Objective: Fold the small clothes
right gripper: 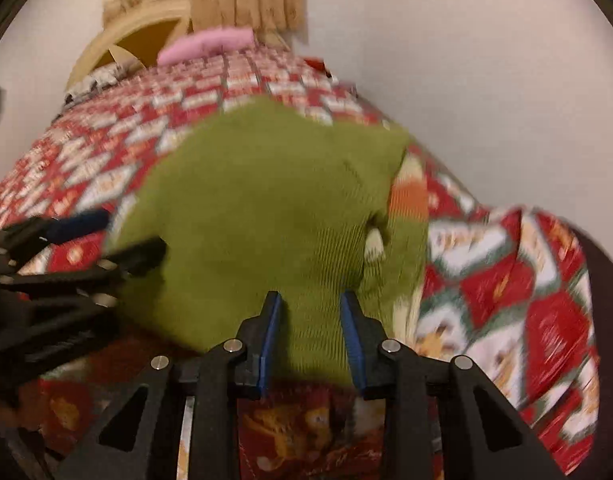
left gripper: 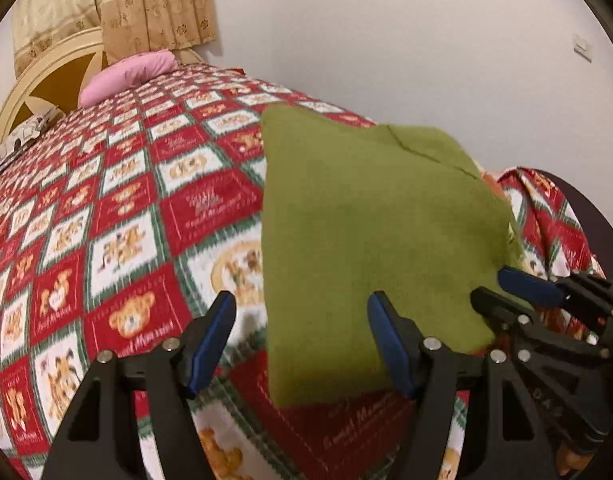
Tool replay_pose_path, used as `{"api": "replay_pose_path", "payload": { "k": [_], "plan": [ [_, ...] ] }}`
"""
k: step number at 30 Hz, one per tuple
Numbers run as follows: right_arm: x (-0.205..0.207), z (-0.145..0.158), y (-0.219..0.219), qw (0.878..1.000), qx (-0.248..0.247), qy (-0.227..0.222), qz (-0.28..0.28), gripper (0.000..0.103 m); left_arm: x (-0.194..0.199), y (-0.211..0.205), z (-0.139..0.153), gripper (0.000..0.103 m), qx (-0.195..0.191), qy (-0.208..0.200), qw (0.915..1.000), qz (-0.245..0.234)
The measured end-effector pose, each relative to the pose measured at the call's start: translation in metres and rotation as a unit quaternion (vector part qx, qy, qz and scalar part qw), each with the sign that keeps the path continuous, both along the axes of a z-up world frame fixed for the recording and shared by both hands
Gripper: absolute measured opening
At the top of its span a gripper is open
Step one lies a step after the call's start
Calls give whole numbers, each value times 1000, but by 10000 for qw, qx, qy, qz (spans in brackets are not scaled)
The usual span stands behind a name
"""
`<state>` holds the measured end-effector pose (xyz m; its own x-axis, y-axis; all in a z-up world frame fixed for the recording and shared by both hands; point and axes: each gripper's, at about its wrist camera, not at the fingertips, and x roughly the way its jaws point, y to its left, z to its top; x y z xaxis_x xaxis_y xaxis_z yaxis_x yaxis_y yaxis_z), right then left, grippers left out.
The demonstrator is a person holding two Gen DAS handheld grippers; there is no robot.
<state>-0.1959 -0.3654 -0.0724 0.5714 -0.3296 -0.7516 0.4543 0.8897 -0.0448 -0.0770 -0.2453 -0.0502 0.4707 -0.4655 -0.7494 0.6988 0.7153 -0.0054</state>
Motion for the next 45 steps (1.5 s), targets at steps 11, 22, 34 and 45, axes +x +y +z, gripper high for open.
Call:
{"api": "replay_pose_path", "payload": {
  "k": [11,22,34,45],
  "plan": [
    [-25,-1,15,9995,69,-146,-271,32,-22,15,-9,71,98,-127,9999,-17],
    [-28,-2,22,9995,-3,-67,-295,32,-37,17,-25,71,424,-122,9990,-51],
    [-40,10,14,9994,272,-166,-155,32,-25,22,-20,71,238,130,9993,-273],
    [-26,53,-69,9885,993,-1091,-326,70,33,25,45,84,-1205,300,9894,-749]
  ]
}}
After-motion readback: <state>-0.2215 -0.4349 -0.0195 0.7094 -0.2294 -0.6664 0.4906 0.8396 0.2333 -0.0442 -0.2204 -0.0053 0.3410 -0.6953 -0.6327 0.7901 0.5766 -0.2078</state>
